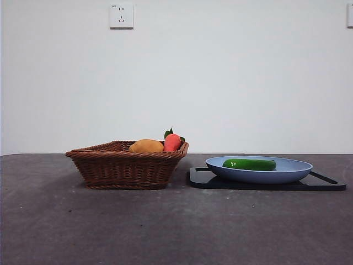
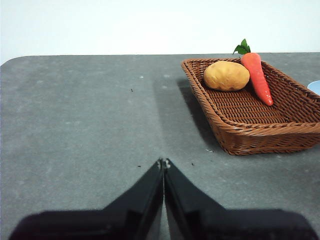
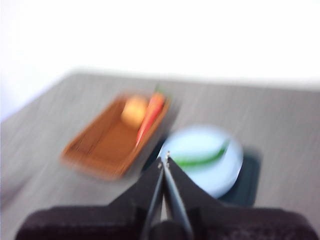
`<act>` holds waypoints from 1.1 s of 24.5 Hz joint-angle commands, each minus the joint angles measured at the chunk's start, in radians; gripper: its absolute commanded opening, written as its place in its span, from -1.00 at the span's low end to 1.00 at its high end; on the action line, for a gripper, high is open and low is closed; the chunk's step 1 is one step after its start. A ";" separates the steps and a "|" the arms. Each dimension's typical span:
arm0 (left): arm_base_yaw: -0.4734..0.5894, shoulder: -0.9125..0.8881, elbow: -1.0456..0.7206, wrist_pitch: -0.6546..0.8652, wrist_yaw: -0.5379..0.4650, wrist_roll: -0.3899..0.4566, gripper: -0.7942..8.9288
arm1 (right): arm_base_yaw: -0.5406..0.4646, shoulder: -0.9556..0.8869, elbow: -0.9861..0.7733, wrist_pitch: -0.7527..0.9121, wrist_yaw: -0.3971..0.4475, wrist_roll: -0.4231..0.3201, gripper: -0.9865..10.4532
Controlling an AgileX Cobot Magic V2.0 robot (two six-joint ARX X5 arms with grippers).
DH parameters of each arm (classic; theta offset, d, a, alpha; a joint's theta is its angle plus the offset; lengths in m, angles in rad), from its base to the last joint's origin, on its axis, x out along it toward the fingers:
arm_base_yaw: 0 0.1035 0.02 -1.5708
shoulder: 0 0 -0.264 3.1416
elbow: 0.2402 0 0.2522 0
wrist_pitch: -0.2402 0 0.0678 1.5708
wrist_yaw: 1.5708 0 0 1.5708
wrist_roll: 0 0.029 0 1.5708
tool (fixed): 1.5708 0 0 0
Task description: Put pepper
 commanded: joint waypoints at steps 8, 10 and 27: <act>0.003 -0.003 -0.011 0.009 0.002 -0.007 -0.82 | -0.045 -0.277 -0.700 0.616 0.018 0.031 -0.81; 0.003 -0.003 -0.011 0.009 0.002 -0.007 -0.82 | -0.048 -0.312 -0.787 0.676 0.060 0.035 -0.81; 0.003 -0.003 -0.011 0.009 0.002 -0.007 -0.82 | -0.063 -0.455 -1.037 0.703 0.113 0.092 -0.81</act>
